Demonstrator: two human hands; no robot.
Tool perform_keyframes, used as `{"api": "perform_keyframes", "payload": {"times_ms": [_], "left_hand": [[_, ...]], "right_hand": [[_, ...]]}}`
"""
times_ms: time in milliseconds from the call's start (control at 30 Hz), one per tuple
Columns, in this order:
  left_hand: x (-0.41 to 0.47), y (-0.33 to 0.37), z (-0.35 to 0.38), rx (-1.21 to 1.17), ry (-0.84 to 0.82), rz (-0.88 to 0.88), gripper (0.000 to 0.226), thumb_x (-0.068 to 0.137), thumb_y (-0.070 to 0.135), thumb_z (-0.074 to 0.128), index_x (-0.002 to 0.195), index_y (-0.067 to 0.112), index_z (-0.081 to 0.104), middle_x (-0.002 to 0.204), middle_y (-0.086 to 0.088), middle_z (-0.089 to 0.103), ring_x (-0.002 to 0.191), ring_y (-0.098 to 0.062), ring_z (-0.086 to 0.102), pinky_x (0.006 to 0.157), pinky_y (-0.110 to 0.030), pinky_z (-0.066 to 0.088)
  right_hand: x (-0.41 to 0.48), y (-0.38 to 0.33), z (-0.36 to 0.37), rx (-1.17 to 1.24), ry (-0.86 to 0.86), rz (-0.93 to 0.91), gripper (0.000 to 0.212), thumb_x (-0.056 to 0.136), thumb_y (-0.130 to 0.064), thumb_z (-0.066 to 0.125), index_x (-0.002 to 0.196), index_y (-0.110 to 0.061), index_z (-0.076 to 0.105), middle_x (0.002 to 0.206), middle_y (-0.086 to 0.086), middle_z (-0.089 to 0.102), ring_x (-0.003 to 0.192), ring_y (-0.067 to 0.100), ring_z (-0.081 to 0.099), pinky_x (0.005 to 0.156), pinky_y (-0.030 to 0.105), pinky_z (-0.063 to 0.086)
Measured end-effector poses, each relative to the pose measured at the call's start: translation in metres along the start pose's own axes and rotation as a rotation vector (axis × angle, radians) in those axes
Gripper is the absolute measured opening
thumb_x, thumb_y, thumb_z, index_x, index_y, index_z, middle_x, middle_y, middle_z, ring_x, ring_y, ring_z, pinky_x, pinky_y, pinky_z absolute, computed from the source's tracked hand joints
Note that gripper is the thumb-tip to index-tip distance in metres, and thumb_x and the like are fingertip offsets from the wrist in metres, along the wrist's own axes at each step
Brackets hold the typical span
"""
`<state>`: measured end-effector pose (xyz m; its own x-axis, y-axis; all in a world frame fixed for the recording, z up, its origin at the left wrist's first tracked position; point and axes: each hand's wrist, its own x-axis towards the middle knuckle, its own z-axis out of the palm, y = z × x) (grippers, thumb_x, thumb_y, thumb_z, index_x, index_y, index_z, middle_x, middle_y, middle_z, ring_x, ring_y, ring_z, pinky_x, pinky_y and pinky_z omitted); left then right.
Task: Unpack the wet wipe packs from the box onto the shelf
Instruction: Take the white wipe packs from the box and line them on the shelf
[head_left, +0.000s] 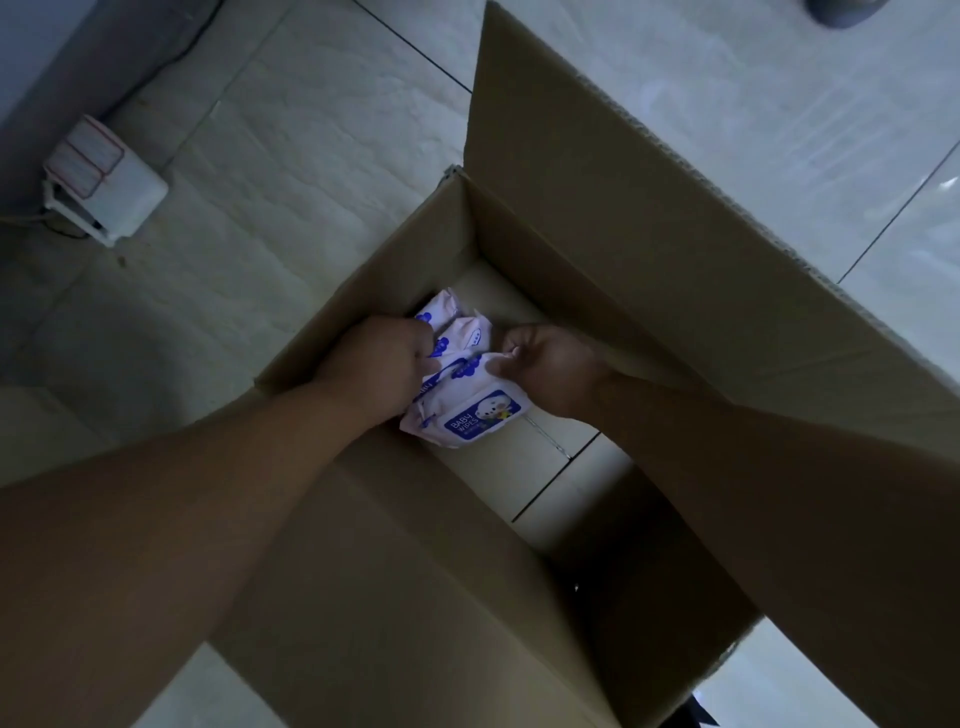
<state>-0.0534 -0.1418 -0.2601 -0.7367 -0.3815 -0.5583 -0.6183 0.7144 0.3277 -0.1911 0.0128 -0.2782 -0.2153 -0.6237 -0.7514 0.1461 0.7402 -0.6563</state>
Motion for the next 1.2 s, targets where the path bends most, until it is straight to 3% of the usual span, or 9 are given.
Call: {"api": "perform_keyframes", "payload": {"times_ms": [167,300,433,567,667,800,1000,1100,1200], "left_hand": [[-0.033,0.012,-0.045,-0.159,0.009,-0.004,0.026,0.089,0.024,0.074,0.069,0.019,0.057,0.06,0.01,0.053,0.062,-0.014,0.052,0.057,-0.026,0.032],[-0.067,0.036,-0.094,-0.228,0.009,0.0,0.025,0.088,0.027,0.075,0.069,0.016,0.061,0.061,0.006,0.056,0.061,-0.014,0.053,0.059,-0.029,0.038],[-0.104,0.069,-0.148,-0.286,0.01,0.012,0.025,0.088,0.029,0.074,0.071,0.016,0.062,0.068,-0.004,0.065,0.069,-0.024,0.063,0.057,-0.028,0.041],[-0.147,0.113,-0.208,-0.36,0.02,0.019,0.026,0.088,0.029,0.074,0.069,0.017,0.061,0.071,-0.006,0.068,0.069,-0.026,0.065,0.056,-0.028,0.042],[-0.186,0.147,-0.262,-0.393,0.005,0.033,0.028,0.088,0.031,0.074,0.068,0.019,0.059,0.073,-0.005,0.07,0.07,-0.027,0.068,0.059,-0.032,0.046],[-0.243,0.188,-0.343,-0.364,0.036,0.068,0.028,0.088,0.032,0.074,0.068,0.02,0.059,0.071,-0.003,0.069,0.066,-0.02,0.066,0.058,-0.032,0.044],[-0.319,0.238,-0.468,-0.318,0.117,0.13,0.029,0.088,0.033,0.074,0.066,0.021,0.059,0.068,-0.004,0.067,0.057,-0.015,0.057,0.055,-0.028,0.038],[-0.355,0.254,-0.525,-0.286,0.153,0.149,0.029,0.088,0.035,0.074,0.069,0.018,0.06,0.065,-0.008,0.063,0.051,-0.008,0.044,0.051,-0.024,0.032],[-0.394,0.268,-0.576,-0.209,0.177,0.14,0.031,0.088,0.038,0.073,0.069,0.019,0.057,0.055,0.002,0.051,0.046,-0.005,0.037,0.049,-0.02,0.03]], "right_hand": [[-0.046,-0.016,-0.004,0.072,0.038,-0.008,0.034,0.097,-0.014,0.065,0.067,-0.016,0.05,0.049,-0.016,0.061,0.046,-0.008,0.057,0.048,0.01,0.042],[-0.096,-0.04,-0.008,0.126,0.066,-0.007,0.032,0.095,-0.016,0.068,0.066,-0.017,0.055,0.061,-0.011,0.071,0.056,-0.002,0.067,0.052,0.016,0.049],[-0.159,-0.089,-0.027,0.107,0.089,-0.037,0.016,0.095,-0.023,0.069,0.088,-0.009,0.069,0.082,-0.001,0.078,0.074,0.009,0.075,0.062,0.023,0.056],[-0.238,-0.15,-0.054,0.084,0.139,-0.082,0.04,0.095,-0.025,0.068,0.058,-0.039,0.065,0.073,-0.008,0.075,0.074,0.011,0.075,0.064,0.026,0.056],[-0.3,-0.195,-0.069,0.089,0.155,-0.117,0.036,0.094,-0.03,0.07,0.06,-0.039,0.064,0.089,0.003,0.078,0.085,0.023,0.077,0.077,0.041,0.062],[-0.376,-0.258,-0.085,0.122,0.123,-0.155,0.032,0.092,-0.031,0.07,0.062,-0.033,0.062,0.092,0.01,0.078,0.091,0.035,0.076,0.084,0.053,0.06],[-0.47,-0.359,-0.107,0.055,0.162,-0.264,0.028,0.096,-0.025,0.068,0.072,-0.016,0.057,0.079,0.001,0.077,0.071,0.015,0.074,0.058,0.02,0.052],[-0.511,-0.408,-0.112,0.025,0.167,-0.349,0.03,0.096,-0.024,0.068,0.069,-0.018,0.057,0.073,-0.003,0.074,0.067,0.012,0.07,0.058,0.02,0.05],[-0.55,-0.45,-0.109,-0.015,0.179,-0.433,0.03,0.095,-0.028,0.069,0.069,-0.02,0.058,0.07,-0.002,0.072,0.064,0.015,0.067,0.059,0.029,0.05]]}}
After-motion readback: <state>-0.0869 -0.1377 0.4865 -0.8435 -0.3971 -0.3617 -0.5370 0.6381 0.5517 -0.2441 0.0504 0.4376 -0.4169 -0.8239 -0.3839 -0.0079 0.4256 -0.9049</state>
